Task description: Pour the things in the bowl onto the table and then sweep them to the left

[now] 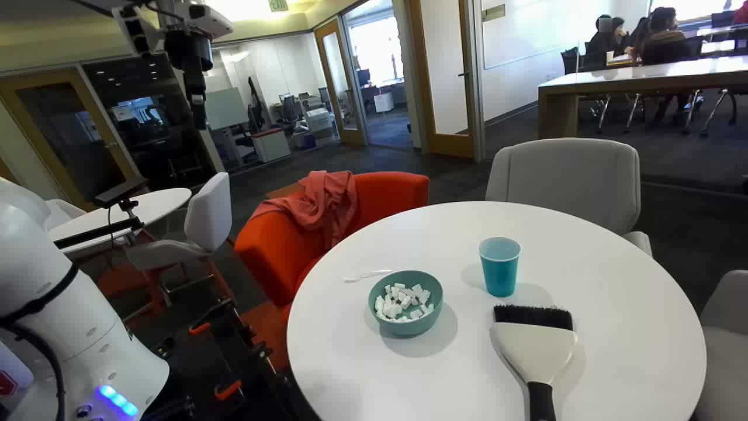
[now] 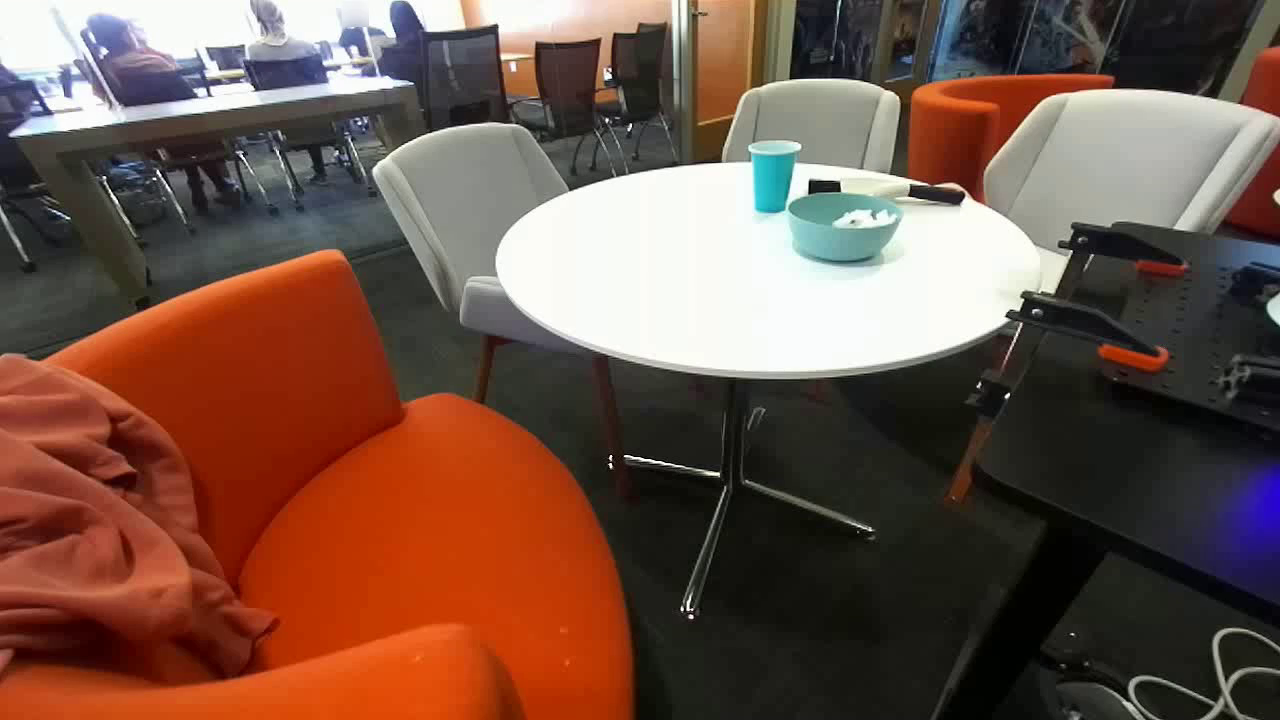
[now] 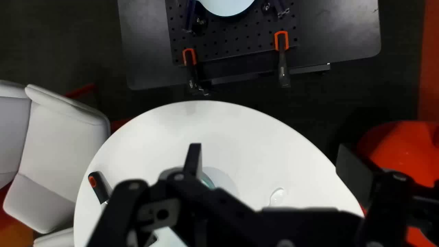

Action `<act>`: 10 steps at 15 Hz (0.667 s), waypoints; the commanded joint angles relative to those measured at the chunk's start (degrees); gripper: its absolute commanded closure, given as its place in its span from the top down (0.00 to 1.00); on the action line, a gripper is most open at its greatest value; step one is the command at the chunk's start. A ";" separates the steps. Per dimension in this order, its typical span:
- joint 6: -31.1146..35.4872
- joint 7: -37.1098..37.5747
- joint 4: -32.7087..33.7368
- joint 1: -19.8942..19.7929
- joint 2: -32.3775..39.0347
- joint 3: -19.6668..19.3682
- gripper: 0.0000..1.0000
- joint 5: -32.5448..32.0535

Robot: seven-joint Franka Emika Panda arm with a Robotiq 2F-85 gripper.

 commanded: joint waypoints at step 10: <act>4.96 -8.63 -1.28 1.92 0.68 -5.51 1.00 -2.33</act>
